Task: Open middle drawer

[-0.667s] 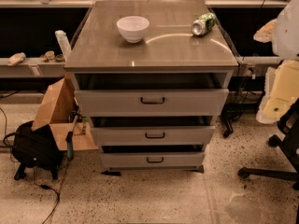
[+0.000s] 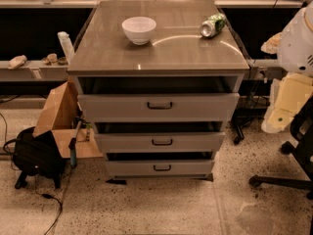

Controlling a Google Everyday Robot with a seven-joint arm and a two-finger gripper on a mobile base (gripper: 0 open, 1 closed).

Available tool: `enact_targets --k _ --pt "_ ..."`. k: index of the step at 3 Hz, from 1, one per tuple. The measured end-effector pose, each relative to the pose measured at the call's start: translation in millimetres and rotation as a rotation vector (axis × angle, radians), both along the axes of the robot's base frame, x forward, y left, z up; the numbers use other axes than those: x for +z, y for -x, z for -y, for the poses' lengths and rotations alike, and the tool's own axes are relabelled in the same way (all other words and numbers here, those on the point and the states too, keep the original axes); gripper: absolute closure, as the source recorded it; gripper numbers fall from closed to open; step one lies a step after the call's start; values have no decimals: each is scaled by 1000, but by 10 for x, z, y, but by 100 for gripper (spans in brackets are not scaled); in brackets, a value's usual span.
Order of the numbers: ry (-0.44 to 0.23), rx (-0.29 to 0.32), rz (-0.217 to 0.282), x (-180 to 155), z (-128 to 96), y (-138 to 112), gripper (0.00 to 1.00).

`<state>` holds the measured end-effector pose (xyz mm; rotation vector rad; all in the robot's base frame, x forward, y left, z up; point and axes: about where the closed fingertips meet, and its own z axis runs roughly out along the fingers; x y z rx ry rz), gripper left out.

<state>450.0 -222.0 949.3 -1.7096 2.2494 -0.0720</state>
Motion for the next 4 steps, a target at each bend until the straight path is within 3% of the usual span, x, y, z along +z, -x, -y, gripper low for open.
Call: enact_targets --k 2,3,4 --pt "-30 -22 -10 -524 14 -240 0" --pt "-46 -18 -62 -910 -7 -305 0" --pt "-46 -18 -62 -911 -7 -306 0"
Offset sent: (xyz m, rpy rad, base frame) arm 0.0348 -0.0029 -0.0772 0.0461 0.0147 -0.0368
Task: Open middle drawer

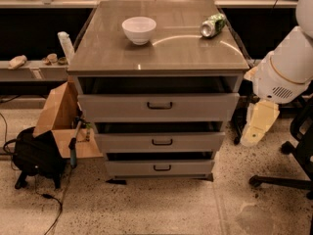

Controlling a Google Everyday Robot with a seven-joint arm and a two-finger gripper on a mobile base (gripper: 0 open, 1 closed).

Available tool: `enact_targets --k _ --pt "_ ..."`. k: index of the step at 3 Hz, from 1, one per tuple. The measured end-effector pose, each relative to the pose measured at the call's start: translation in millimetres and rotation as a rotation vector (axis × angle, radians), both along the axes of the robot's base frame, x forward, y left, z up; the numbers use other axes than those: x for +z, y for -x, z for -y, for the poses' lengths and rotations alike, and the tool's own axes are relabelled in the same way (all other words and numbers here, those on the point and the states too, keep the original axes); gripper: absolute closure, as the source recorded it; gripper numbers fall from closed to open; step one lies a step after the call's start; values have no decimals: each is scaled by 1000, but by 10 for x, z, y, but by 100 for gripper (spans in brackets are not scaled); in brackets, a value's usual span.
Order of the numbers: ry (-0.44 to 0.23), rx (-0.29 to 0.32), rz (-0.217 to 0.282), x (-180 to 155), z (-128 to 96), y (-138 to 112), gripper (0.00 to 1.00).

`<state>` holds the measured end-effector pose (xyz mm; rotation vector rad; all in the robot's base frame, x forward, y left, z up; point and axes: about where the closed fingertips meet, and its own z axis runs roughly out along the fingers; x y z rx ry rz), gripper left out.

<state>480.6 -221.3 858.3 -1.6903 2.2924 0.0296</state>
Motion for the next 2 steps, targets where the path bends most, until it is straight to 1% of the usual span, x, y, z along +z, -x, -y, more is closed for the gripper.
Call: enact_targets --k 1,2 --pt "-9 52 6 -120 -35 -27 0" --pt "-40 137 9 -311 -104 -91 0"
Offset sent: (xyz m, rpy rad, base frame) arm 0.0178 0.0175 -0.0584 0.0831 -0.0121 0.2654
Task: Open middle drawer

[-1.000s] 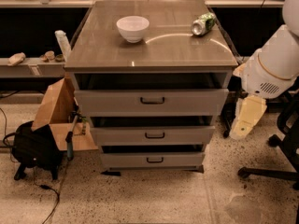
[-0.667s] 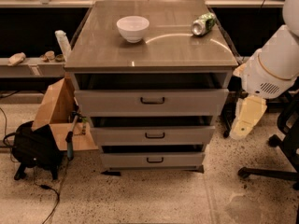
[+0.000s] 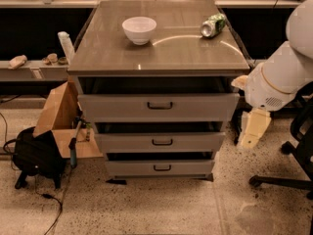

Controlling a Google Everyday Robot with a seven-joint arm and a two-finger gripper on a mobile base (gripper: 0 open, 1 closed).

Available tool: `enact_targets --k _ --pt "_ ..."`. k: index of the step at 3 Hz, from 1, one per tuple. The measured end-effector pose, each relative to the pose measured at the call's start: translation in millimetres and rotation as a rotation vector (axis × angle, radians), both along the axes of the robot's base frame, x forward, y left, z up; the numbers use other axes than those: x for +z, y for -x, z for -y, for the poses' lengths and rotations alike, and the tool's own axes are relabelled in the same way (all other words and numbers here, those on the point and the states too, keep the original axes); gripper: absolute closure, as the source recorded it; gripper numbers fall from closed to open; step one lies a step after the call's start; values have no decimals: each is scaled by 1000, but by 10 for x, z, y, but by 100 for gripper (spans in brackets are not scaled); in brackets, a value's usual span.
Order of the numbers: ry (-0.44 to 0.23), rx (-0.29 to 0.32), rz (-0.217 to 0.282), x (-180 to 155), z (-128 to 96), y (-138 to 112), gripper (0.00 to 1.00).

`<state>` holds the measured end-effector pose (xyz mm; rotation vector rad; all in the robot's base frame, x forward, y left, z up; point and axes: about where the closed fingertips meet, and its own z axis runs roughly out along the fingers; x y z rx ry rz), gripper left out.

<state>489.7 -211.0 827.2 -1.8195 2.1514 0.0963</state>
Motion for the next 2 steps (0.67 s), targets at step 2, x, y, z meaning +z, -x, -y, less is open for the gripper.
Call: enact_targets --k 2 --pt "-146 213 -26 -518 -151 -90 0"
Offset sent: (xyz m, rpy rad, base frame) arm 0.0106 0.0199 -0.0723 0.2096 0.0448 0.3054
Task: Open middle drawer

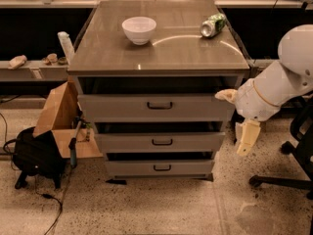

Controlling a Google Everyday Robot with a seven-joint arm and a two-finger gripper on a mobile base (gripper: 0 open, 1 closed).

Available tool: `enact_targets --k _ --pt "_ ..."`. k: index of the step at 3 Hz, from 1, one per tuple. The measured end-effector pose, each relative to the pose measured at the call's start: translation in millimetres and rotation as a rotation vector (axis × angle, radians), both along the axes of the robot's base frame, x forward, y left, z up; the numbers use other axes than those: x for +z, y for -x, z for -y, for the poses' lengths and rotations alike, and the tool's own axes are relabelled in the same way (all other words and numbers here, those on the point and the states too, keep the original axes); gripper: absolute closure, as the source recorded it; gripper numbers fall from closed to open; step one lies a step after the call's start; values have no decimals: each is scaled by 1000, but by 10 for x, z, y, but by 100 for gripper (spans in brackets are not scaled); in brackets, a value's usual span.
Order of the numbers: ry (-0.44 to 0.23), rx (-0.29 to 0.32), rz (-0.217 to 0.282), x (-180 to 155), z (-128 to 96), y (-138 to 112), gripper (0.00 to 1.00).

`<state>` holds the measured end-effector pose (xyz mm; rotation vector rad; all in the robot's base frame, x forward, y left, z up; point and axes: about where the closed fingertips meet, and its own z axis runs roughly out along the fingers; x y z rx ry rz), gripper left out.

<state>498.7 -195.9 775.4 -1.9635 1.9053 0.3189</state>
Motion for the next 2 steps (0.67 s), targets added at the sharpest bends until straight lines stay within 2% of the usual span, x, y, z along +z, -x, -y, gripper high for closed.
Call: enact_targets --k 1,2 --pt "0 0 0 0 0 0 0" --pt "-53 9 -4 -95 2 7 0"
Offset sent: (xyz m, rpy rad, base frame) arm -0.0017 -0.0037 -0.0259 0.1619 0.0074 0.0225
